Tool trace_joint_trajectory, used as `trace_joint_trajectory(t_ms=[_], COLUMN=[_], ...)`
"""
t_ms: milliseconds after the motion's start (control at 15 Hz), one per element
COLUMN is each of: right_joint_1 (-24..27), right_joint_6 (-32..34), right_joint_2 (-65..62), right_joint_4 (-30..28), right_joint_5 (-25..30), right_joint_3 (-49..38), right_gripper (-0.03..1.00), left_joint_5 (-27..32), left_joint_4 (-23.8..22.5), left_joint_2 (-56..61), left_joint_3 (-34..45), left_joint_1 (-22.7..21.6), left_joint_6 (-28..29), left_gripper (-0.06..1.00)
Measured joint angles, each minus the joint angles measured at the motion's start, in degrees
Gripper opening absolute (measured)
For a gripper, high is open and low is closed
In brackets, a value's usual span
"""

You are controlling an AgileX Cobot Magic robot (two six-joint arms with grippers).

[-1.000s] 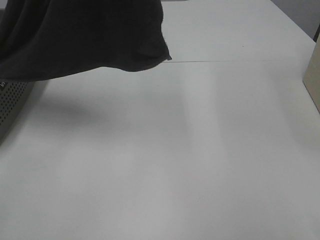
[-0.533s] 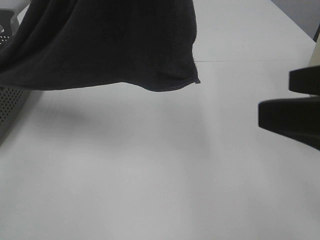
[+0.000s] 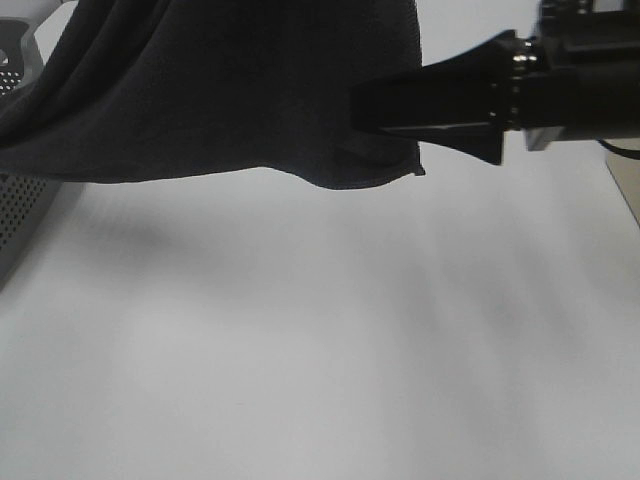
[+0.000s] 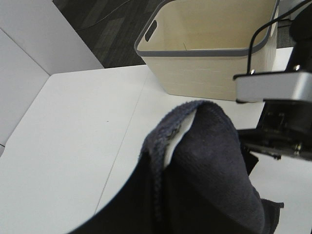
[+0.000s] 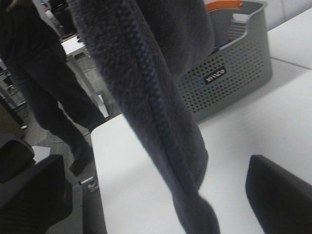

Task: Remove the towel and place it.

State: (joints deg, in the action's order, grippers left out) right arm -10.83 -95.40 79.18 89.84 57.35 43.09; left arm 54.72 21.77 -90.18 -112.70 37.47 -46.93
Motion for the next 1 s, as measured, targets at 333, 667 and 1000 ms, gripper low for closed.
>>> trace_joint_trajectory(t_ms=[333,667,1000], right_joint_1=[-3.21,-3.32,-3.32], right_joint_6=[1.66,5.04,6.65], right_joint_2=[8.42,8.48,8.48], right_joint_4=[-0.86,-8.08,-8.14], right_joint_5=[0.0,0.06,0.06], right_joint_3=[5.67,5.67,6.13], right_gripper=[0.95,0.77,0.48], left_joint_5=[-1.2,-1.43,-0.63], left_joint_4=[0.06,-2.41,-2.58], left_joint_2=[0.0,0.0,0.0], left_joint_3=[0.0,0.0,0.0], left_joint_1=[0.0,0.0,0.0], left_joint_6=[0.0,0.4,1.09], left_gripper=[0.0,0.0,0.0])
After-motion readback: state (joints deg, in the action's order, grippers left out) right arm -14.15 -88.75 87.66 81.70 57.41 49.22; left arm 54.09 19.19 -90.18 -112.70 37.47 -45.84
